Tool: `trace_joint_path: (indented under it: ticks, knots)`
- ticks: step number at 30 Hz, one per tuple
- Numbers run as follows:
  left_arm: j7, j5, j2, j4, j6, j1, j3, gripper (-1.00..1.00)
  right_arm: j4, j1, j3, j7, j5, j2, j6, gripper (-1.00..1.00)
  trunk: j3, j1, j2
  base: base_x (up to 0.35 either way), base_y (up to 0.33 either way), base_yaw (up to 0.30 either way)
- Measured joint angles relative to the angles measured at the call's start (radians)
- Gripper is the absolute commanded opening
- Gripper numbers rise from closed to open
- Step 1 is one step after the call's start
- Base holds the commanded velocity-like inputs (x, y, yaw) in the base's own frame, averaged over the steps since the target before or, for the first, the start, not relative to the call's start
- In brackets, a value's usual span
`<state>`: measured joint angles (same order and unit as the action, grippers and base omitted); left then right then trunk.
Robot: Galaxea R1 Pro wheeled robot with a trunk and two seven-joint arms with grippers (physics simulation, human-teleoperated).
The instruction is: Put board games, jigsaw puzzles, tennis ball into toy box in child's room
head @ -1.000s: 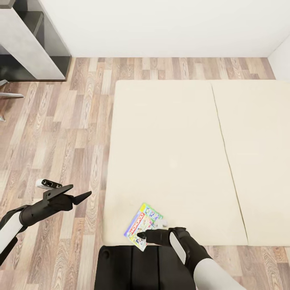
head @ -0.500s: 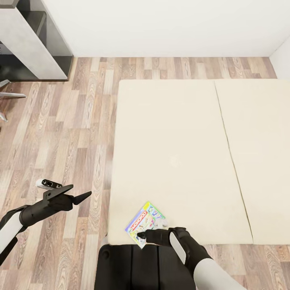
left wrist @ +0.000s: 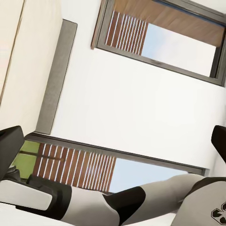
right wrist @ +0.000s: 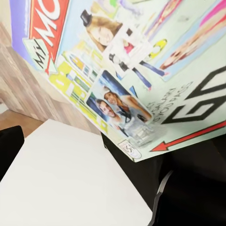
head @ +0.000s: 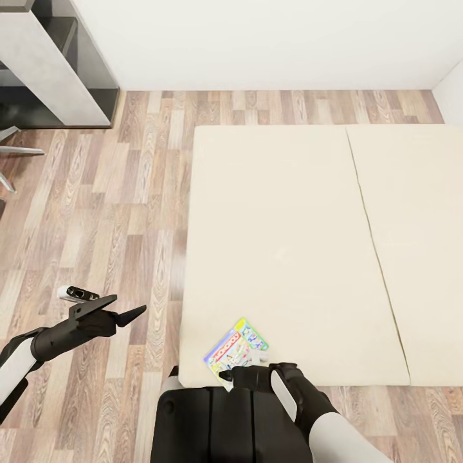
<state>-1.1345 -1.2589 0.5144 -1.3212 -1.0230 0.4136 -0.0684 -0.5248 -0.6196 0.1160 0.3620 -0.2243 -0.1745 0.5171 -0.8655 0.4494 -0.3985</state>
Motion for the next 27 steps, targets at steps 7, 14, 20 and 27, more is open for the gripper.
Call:
trace_joint_path:
  ticks: [7,14,20,27]
  knots:
    - [0.0,0.0,0.0,0.0,0.0,0.0,0.0,1.0,0.0,0.0,0.0,0.0,0.0,0.0,0.0,1.0,0.0,0.0,0.0,0.0,0.006,0.0]
    - [0.0,0.0,0.0,0.0,0.0,0.0,0.0,1.0,0.0,0.0,0.0,0.0,0.0,0.0,0.0,1.0,0.0,0.0,0.0,0.0,0.0,0.0]
    - [0.0,0.0,0.0,0.0,0.0,0.0,0.0,1.0,0.0,0.0,0.0,0.0,0.0,0.0,0.0,1.0,0.0,0.0,0.0,0.0,0.051,0.0]
    - [0.0,0.0,0.0,0.0,0.0,0.0,0.0,1.0,0.0,0.0,0.0,0.0,0.0,0.0,0.0,1.0,0.0,0.0,0.0,0.0,0.091,0.0]
